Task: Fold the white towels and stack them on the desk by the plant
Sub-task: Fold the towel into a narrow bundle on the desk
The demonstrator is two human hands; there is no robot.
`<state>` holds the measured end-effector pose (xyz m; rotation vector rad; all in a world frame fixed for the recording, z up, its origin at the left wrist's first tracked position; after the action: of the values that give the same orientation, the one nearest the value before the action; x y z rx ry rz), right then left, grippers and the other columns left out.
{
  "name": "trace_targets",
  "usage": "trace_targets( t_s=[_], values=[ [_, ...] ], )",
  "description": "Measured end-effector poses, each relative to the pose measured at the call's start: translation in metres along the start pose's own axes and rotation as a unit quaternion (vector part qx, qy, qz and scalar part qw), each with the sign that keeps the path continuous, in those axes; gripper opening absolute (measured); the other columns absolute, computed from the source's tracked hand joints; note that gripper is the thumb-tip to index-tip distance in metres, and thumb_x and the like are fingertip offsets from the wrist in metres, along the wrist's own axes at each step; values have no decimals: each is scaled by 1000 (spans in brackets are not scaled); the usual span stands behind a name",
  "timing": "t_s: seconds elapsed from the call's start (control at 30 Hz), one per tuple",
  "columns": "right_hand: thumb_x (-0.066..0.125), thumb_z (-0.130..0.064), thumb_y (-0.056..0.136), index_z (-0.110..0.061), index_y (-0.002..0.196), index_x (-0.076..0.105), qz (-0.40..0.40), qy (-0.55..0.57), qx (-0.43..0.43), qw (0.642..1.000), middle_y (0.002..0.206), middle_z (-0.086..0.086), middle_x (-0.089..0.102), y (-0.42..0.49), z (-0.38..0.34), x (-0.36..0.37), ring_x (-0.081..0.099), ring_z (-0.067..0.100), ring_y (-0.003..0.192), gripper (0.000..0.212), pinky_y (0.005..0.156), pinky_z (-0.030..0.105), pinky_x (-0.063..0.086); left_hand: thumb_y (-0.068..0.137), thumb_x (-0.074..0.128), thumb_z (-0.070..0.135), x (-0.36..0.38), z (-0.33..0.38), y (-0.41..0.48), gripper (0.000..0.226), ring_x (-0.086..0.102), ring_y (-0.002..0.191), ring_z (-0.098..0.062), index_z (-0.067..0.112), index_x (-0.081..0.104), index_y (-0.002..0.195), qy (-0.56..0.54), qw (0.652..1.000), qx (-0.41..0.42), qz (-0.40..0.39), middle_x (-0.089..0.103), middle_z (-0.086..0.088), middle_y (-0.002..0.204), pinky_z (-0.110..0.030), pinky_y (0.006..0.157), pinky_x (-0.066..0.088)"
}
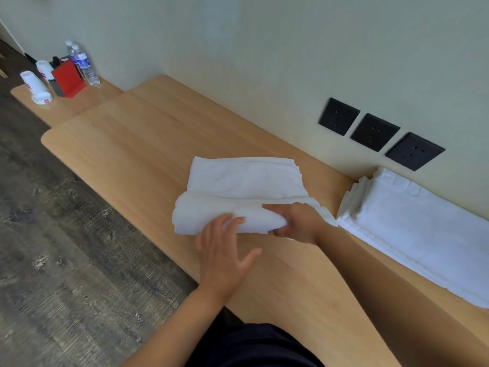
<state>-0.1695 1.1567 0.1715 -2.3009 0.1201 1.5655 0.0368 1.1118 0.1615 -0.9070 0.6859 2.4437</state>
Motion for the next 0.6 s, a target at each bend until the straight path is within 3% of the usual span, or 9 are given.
trace_targets(
  t_s=[0.03, 0.1, 0.17, 0.23, 0.3, 0.4, 0.5, 0.6],
  values=[
    [70, -43, 79, -41, 139, 44, -20, 3, -4, 1000, 128, -11, 60, 5, 1, -3, 54, 14, 118, 66, 93, 22, 39, 60, 83, 42, 5, -8, 3, 88, 31, 135, -23, 33, 39, 136, 132, 986, 97, -17, 41, -4, 142, -45, 108, 21],
    [72, -43, 76, -42, 138, 46, -54, 2, -13, 998, 128, -14, 60, 13, 2, -8, 54, 12, 117, 68, 97, 24, 40, 51, 87, 39, 7, -23, 23, 114, 21, 143, -32, 33, 26, 147, 272, 947, 152, -81, 34, -10, 150, -57, 111, 6],
    [74, -41, 75, -40, 137, 48, -82, 10, -20, 996, 130, -15, 59, 16, 1, -14, 53, 10, 118, 67, 100, 27, 40, 65, 81, 40, 1, -31, 48, 103, 26, 142, -30, 34, 21, 149, 321, 921, 146, -164, 43, -3, 144, -60, 110, 0],
    [76, -39, 75, -37, 134, 52, -123, 33, -23, 992, 126, -16, 61, 18, -3, -20, 54, 9, 114, 64, 99, 26, 41, 84, 62, 44, -6, -36, 72, 71, 42, 131, -21, 38, 26, 145, 309, 901, 116, -281, 50, 5, 135, -49, 113, 8],
    [77, -37, 76, -36, 130, 56, -175, 65, -19, 982, 119, -16, 63, 19, -8, -26, 56, 8, 108, 58, 96, 26, 43, 84, 60, 48, -16, -32, 95, 58, 54, 112, -17, 40, 37, 137, 286, 880, 120, -359, 57, 8, 124, -36, 99, 31],
    [77, -42, 74, -38, 118, 63, -244, 103, 1, 964, 107, -21, 65, 23, -13, -41, 59, 2, 100, 46, 93, 26, 46, 74, 73, 44, -31, -27, 127, 59, 55, 105, -14, 41, 48, 128, 208, 864, 112, -444, 59, 13, 116, -29, 83, 38],
    [78, -45, 72, -40, 106, 66, -290, 145, 32, 945, 102, -22, 68, 33, -10, -52, 63, 1, 97, 36, 93, 31, 50, 66, 82, 41, -28, -36, 160, 62, 52, 109, -10, 40, 53, 121, 129, 838, 84, -524, 57, 18, 118, -31, 91, 43],
    [78, -52, 69, -42, 105, 65, -276, 178, 52, 943, 102, -22, 67, 48, 0, -57, 63, 3, 98, 40, 94, 35, 50, 60, 86, 44, -14, -45, 189, 65, 55, 106, -6, 40, 56, 118, 85, 830, 60, -548, 59, 19, 115, -33, 94, 46]
  ],
)
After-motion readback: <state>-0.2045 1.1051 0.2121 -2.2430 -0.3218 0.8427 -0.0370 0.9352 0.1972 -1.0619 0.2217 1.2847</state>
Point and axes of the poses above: each hand's wrist, its own y-axis towards the middle knuckle, its own x-axis out of the palm, z = x × y, the point moved 2 cm from there along y, towards the middle knuckle
